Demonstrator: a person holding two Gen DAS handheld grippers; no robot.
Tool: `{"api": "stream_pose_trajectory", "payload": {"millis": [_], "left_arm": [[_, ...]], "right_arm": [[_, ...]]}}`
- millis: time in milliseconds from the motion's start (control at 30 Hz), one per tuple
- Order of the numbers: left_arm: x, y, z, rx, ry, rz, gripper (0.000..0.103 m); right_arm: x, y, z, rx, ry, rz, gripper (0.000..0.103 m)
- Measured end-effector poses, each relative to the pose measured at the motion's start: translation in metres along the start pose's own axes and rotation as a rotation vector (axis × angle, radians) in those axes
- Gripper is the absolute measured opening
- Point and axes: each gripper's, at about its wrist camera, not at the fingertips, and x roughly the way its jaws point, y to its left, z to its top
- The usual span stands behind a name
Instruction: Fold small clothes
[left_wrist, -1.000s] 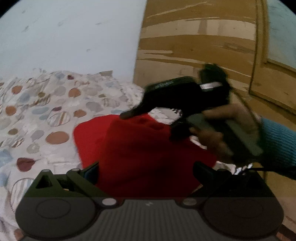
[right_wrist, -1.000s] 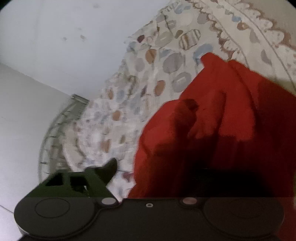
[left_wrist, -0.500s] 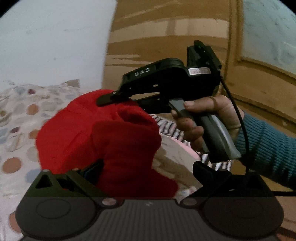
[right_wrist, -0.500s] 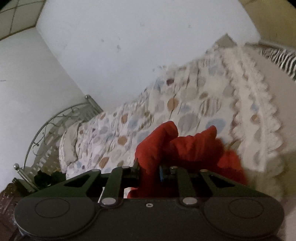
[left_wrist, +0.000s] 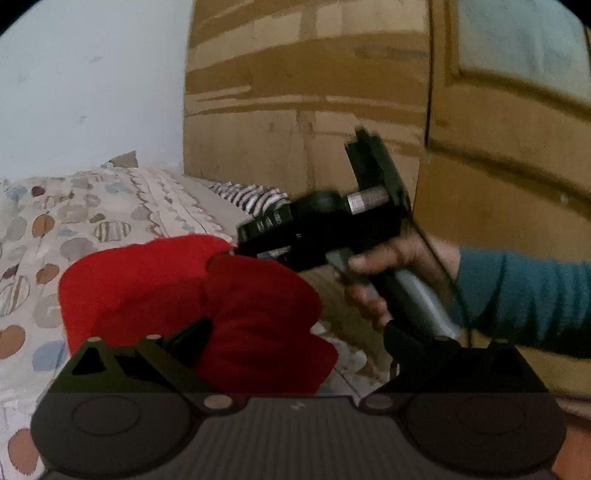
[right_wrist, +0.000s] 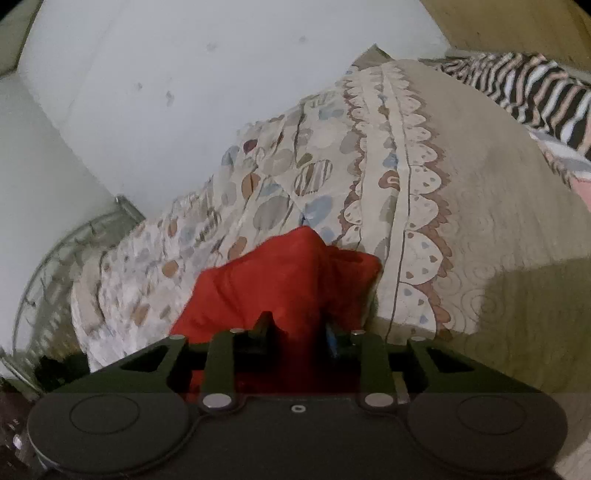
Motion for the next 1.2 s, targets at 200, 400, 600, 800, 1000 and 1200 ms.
{"api": "stream_pose_trajectory", "payload": {"millis": [200, 400, 600, 800, 1000, 1200], "left_arm": [[-0.044, 0.037, 0.005, -0.273, -0.122, -0.004, 0.102], [-0.075, 0.096, -0.005, -0.642, -0.168, 0.128, 0.102], [-0.054, 0.154, -0.031, -0.918, 0.034, 0.244, 0.102], [-0.042, 0.154, -0.039, -0.911, 0.028, 0.194, 0.103], [-0.032, 0.132, -0.046, -0.838, 0.041, 0.185, 0.103], [-0.032, 0.119, -0.046, -0.745, 0.035, 0.232, 0.103]], "right_arm": [[0.001, 0.011, -0.003, -0.077, -0.014, -0.035, 0.041], [-0.004, 0.018, -0.008, -0.11, -0.036, -0.076, 0.05], [-0.033, 0.04, -0.021, -0.118, -0.146, -0.168, 0.087], [-0.074, 0.069, -0.046, -0.056, -0.265, -0.091, 0.102], [-0.079, 0.08, -0.063, -0.025, -0.268, -0.092, 0.102], [-0.065, 0.071, -0.085, -0.049, -0.199, -0.224, 0.102]]}}
